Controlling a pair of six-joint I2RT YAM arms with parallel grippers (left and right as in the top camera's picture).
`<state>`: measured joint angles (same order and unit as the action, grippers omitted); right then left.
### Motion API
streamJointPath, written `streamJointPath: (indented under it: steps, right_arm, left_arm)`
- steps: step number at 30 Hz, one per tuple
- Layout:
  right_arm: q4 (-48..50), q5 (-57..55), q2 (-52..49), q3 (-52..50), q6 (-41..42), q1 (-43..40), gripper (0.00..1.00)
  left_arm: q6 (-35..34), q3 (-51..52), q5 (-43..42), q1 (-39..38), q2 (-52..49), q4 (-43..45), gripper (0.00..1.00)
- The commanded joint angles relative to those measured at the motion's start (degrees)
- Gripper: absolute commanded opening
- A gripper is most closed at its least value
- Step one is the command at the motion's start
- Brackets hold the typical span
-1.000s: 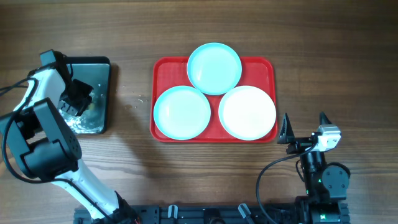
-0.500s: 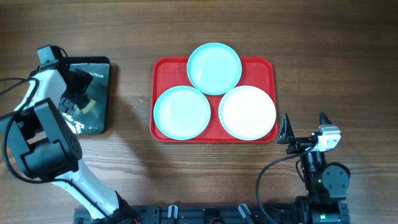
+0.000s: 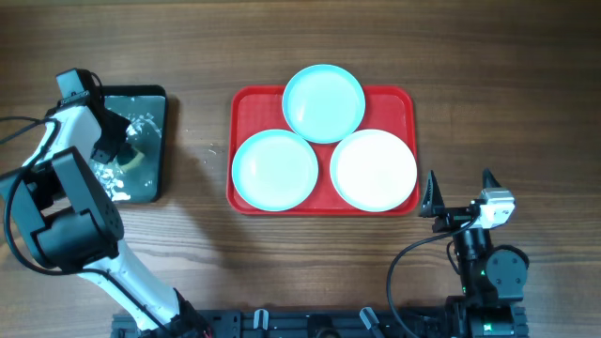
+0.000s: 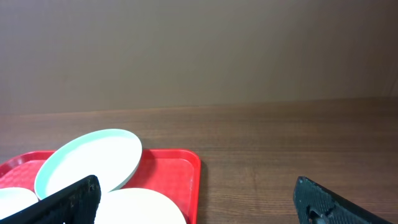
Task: Clean dirty plates on tray and stack at the side
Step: 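Dip and rub the held sponge in the soapy water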
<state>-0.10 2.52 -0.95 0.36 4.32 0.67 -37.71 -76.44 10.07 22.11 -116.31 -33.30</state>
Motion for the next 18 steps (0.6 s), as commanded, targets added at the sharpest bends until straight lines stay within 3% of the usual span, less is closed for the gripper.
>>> streamJointPath:
  steps: [1,6,8,10,14,15,17,18]
  right_arm:
    - [0.2,0.0,0.2,-0.1,0.6,0.0,1.00]
    - [0.2,0.0,0.3,-0.1,0.6,0.0,1.00]
    - [0.2,0.0,0.3,-0.1,0.6,0.0,1.00]
    - [0.2,0.0,0.3,-0.1,0.6,0.0,1.00]
    - [0.2,0.0,0.3,-0.1,0.6,0.0,1.00]
    - [0.2,0.0,0.3,-0.1,0.5,0.0,1.00]
    - [0.2,0.0,0.3,-0.1,0.6,0.0,1.00]
    - [0.2,0.0,0.3,-0.1,0.6,0.0,1.00]
  left_arm:
    - [-0.1,0.5,-0.3,0.2,-0.9,-2.1,1.00]
    - [-0.1,0.5,-8.3,0.2,-0.9,-7.6,1.00]
    - [-0.1,0.5,-11.2,0.2,-0.9,-9.0,0.91]
    - [-0.1,0.5,-12.7,0.2,-0.9,-10.0,0.70]
    - [-0.1,0.5,-12.6,0.2,-0.9,-10.3,0.10]
    - [-0.1,0.5,-12.6,0.2,-0.9,-10.3,0.04]
    - [-0.1,0.5,-12.6,0.2,-0.9,-9.7,0.07]
    - [-0.1,0.5,-12.4,0.2,-0.9,-9.2,0.24]
